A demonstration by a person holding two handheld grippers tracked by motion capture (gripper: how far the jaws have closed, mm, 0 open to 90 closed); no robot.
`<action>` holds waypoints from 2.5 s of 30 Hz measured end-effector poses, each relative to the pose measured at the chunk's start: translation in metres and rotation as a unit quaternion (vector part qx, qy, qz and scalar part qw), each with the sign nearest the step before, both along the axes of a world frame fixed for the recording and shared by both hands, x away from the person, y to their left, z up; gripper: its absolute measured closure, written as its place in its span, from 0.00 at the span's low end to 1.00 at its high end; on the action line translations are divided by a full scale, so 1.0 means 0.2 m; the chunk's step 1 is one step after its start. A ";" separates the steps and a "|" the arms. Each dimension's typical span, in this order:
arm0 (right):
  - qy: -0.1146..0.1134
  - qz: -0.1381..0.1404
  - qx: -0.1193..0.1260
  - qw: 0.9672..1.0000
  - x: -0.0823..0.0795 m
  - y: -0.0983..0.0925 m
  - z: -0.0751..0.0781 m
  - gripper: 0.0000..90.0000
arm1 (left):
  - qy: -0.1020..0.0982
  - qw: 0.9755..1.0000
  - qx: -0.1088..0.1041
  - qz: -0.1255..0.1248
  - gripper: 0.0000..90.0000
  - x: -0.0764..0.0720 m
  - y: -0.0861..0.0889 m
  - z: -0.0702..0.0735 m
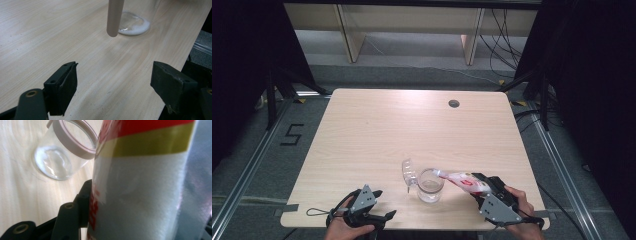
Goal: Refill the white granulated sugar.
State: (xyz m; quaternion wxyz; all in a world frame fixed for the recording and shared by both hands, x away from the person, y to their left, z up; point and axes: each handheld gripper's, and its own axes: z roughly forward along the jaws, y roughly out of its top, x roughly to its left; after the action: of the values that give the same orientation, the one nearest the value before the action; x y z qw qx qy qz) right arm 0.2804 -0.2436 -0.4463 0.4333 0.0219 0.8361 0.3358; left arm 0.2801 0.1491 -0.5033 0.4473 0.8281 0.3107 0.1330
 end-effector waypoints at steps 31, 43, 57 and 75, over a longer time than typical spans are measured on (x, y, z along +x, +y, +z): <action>-0.130 0.032 -0.197 0.971 0.03 0.09 0.06 0.58 | -0.004 1.000 -0.001 0.009 0.23 0.01 0.01 0.00; -0.158 0.035 -0.244 0.956 0.01 0.12 0.07 0.59 | -0.008 1.000 0.006 0.005 0.23 0.01 0.01 0.00; -0.165 0.038 -0.265 0.949 0.01 0.13 0.08 0.59 | 0.000 1.000 0.002 0.008 0.23 0.01 0.02 0.00; -0.185 0.052 -0.299 0.935 0.03 0.17 0.09 0.59 | -0.003 1.000 0.002 0.007 0.23 0.01 0.01 0.00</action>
State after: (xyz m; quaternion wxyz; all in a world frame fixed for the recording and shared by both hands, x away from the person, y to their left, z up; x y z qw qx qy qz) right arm 0.2873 -0.2100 -0.4287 0.5484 -0.2146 0.8032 0.0902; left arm 0.2827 0.1511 -0.5038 0.4459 0.8264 0.3143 0.1392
